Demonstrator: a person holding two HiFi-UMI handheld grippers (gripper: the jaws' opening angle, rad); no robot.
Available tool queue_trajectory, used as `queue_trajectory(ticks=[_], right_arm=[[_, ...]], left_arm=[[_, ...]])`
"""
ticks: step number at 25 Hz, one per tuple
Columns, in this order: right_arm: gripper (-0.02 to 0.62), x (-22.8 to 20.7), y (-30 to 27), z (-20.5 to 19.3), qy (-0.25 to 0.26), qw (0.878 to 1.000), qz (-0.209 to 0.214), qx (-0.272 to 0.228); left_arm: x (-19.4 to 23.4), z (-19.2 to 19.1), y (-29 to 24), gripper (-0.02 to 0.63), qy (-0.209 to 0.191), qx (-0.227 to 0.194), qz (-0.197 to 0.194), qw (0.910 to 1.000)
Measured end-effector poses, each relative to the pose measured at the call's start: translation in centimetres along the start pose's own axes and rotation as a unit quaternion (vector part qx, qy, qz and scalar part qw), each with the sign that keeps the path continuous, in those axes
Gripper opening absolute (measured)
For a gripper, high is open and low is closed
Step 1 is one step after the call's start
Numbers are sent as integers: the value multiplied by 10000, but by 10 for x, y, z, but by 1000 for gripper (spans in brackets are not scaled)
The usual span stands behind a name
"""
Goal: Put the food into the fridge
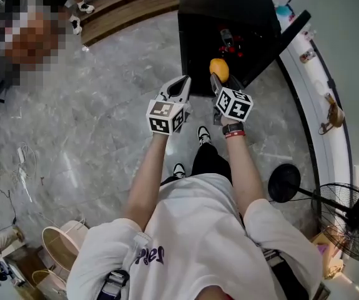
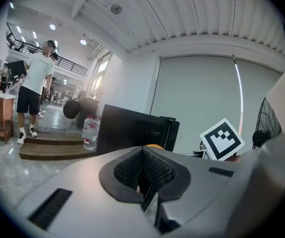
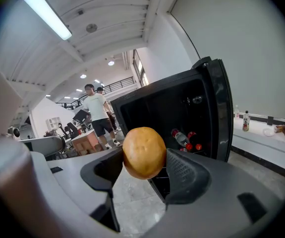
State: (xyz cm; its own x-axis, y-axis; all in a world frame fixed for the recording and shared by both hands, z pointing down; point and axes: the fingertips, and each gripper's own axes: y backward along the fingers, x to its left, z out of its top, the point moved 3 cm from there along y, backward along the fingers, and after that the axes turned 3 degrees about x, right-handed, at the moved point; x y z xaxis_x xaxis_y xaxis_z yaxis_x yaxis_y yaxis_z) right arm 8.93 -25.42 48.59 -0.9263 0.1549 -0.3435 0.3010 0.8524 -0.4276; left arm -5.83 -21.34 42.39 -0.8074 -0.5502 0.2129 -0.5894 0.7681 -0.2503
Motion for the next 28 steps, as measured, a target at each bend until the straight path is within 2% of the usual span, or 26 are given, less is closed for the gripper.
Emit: queue_trajectory(ticks=[19,28], right_arm=[[290,-32,-90,-17,24,9995,28,320],[290,-44,-123,-29,17,9990,28,453]], left_arm=[[36,-29,-63,17,151,352,-164,9991],[52,-38,-84,17,99,444,-178,9988]])
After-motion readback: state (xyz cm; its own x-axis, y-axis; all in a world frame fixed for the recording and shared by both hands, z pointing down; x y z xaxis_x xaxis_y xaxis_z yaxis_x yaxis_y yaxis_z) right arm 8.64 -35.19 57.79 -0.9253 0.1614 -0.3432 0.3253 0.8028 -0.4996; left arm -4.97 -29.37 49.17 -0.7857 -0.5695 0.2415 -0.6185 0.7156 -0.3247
